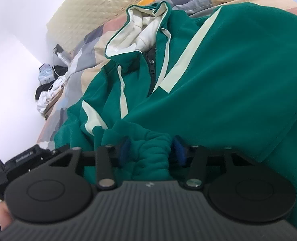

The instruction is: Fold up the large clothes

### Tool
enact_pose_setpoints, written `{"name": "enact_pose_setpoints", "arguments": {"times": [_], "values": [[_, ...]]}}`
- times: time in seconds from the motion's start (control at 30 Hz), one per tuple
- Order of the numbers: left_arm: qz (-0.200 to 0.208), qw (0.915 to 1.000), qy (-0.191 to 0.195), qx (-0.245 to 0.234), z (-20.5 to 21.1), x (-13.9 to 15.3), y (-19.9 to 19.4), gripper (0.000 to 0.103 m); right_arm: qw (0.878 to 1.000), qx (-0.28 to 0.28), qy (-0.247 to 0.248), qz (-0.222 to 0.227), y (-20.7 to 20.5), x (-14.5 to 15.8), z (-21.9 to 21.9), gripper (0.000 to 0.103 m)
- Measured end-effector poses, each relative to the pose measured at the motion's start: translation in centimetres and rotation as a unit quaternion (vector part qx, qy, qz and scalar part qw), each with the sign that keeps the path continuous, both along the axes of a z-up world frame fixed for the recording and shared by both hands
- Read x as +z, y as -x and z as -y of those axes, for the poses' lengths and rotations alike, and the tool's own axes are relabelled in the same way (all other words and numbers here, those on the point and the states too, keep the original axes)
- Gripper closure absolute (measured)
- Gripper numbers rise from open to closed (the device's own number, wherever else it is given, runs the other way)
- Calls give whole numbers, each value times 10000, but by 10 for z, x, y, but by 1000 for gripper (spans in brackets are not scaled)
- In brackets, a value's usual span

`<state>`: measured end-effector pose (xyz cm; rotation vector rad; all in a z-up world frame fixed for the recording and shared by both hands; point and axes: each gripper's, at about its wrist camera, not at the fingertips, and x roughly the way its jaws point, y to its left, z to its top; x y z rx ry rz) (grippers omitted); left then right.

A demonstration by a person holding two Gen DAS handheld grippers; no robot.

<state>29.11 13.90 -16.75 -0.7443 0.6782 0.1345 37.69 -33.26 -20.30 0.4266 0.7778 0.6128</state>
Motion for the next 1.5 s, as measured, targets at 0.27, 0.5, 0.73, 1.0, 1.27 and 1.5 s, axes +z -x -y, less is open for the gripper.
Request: {"name": "enact_pose_setpoints", "arguments": {"times": [0.27, 0.5, 0.73, 1.0, 1.27, 1.5], "values": [[530, 9982, 96, 258, -12, 15, 10, 93, 9957, -146, 92, 913, 24, 33, 8, 68], [655, 9971, -223, 331, -13, 26, 12, 93, 9804, -839, 765, 1611, 52, 51, 18, 68], [164, 9939, -1091, 3, 4, 12, 4, 91, 9843, -706, 1402, 810, 37, 7, 6, 66], [26, 9894, -1430, 235, -4, 34, 22, 43, 9857, -873, 1057, 983, 49, 23, 15, 54], [743, 9748, -2052, -468, 36, 67, 45, 43, 9765, -469, 856, 1921, 80, 51, 3, 50], [603, 9636, -2314, -1192, 71, 46, 27, 43, 9751, -12, 1141, 1902, 73, 38, -22, 52]]}}
